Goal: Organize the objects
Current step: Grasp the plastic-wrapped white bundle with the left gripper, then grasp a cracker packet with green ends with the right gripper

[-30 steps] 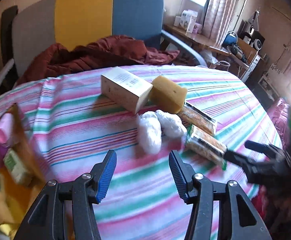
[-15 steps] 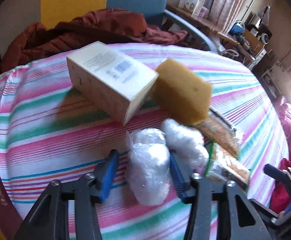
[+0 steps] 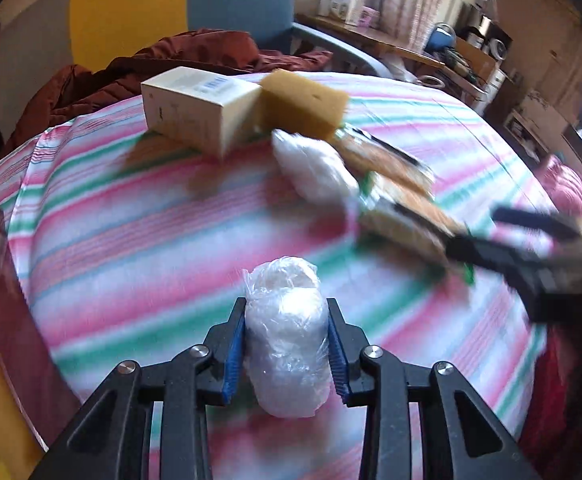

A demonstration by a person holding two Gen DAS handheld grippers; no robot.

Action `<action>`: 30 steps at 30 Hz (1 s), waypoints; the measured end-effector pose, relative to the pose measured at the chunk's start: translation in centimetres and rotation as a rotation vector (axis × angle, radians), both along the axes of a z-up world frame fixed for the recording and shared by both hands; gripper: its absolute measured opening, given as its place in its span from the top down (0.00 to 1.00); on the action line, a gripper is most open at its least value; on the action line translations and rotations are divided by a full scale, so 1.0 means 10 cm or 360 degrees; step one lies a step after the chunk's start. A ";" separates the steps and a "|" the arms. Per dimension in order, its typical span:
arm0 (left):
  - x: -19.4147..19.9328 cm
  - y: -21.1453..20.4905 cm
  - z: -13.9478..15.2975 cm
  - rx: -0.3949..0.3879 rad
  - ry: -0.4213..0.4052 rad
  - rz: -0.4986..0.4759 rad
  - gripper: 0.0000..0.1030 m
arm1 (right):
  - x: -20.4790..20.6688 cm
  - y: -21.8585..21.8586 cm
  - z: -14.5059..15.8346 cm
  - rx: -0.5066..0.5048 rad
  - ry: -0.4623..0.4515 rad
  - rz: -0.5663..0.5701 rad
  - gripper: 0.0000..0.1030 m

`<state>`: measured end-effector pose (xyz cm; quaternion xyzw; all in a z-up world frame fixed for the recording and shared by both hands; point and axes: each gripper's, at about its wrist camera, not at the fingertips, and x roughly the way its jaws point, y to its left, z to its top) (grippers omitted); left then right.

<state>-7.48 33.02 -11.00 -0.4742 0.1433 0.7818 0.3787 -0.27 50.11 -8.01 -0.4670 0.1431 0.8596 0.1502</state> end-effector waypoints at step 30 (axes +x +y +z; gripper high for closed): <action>0.60 -0.56 0.45 0.0129 0.0162 -0.0019 0.66 | 0.08 -0.73 -0.24 -0.0019 -0.0222 0.0369 0.50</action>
